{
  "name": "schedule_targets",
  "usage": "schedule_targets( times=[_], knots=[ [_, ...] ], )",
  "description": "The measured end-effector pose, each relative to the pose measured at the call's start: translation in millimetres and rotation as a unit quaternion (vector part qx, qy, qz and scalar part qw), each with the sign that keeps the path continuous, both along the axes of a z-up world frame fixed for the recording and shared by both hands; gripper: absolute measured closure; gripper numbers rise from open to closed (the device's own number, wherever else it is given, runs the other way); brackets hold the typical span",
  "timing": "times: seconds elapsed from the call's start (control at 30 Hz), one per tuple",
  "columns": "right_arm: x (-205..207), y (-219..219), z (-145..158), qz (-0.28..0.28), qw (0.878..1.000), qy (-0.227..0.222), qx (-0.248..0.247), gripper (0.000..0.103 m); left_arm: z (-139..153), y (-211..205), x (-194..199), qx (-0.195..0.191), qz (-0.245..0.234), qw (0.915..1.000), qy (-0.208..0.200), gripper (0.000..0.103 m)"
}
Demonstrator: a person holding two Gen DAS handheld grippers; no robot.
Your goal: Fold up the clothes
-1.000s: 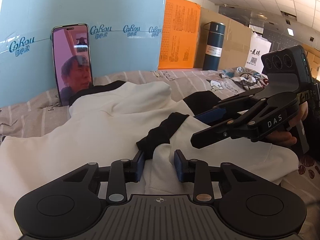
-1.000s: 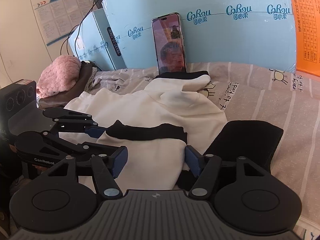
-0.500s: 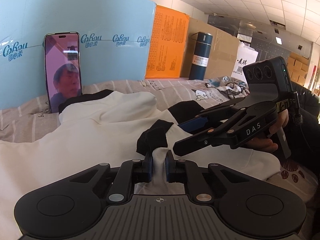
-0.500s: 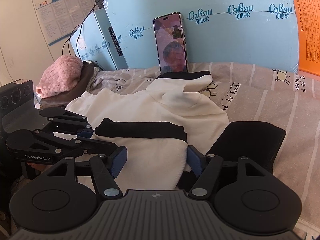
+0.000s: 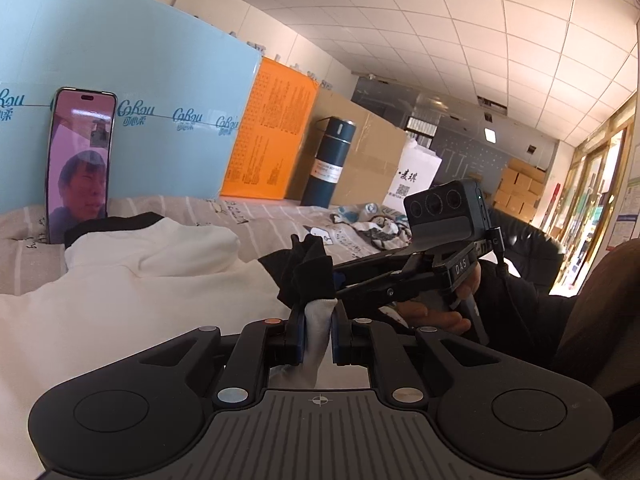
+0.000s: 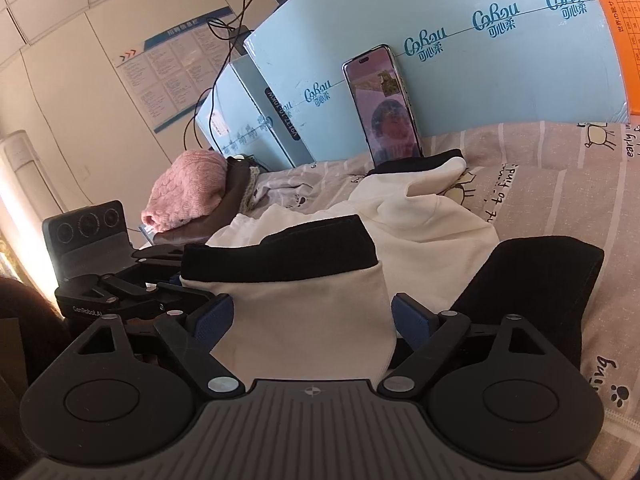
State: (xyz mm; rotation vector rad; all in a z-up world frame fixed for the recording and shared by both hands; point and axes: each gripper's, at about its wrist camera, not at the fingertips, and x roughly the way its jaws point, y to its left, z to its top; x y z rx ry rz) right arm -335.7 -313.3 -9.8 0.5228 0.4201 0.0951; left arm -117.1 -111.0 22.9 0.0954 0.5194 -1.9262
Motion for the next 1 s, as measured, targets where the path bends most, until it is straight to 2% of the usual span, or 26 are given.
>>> schedule_targets(
  times=[0.07, 0.1, 0.13, 0.17, 0.2, 0.23, 0.3, 0.4, 0.5, 0.63, 0.8, 1.0],
  knots=[
    [-4, 2, 5, 0.009, 1.000, -0.014, 0.006, 0.022, 3, 5, -2, -0.008, -0.005, 0.9999, -0.003, 0.092],
    [-6, 4, 7, 0.012, 1.000, -0.020, 0.007, 0.028, 3, 9, -2, -0.012, -0.006, 0.9999, -0.004, 0.092],
    [-8, 6, 9, 0.013, 1.000, -0.024, 0.005, 0.034, 4, 13, -2, -0.017, -0.009, 0.9998, -0.002, 0.092],
    [-11, 9, 13, 0.011, 0.999, -0.030, 0.002, 0.048, 5, 18, -3, -0.021, -0.010, 0.9997, -0.001, 0.092],
    [-15, 12, 16, 0.008, 0.999, -0.036, 0.000, 0.055, 6, 24, -5, -0.029, -0.016, 0.9995, 0.000, 0.092],
    [-19, 18, 20, 0.006, 0.999, -0.041, -0.003, 0.058, 7, 30, -7, -0.037, -0.024, 0.9990, 0.001, 0.092],
    [-30, 34, 27, 0.003, 0.999, -0.053, -0.012, 0.073, 10, 43, -12, -0.054, -0.038, 0.9978, 0.004, 0.092],
    [-46, 58, 39, -0.001, 0.997, -0.071, -0.027, 0.087, 14, 62, -19, -0.078, -0.060, 0.9951, 0.008, 0.092],
    [-62, 82, 50, -0.006, 0.995, -0.088, -0.041, 0.090, 16, 80, -25, -0.093, -0.081, 0.9923, 0.012, 0.092],
    [-83, 121, 57, -0.014, 0.995, -0.083, -0.055, 0.093, 12, 106, -41, -0.084, -0.115, 0.9898, 0.002, 0.092],
    [-105, 174, 55, -0.017, 0.997, -0.051, -0.062, 0.095, -3, 129, -57, -0.047, -0.146, 0.9880, -0.011, 0.092],
    [-123, 215, 37, -0.025, 0.998, 0.010, -0.057, 0.094, -26, 141, -81, 0.007, -0.154, 0.9863, -0.059, 0.092]
  ],
)
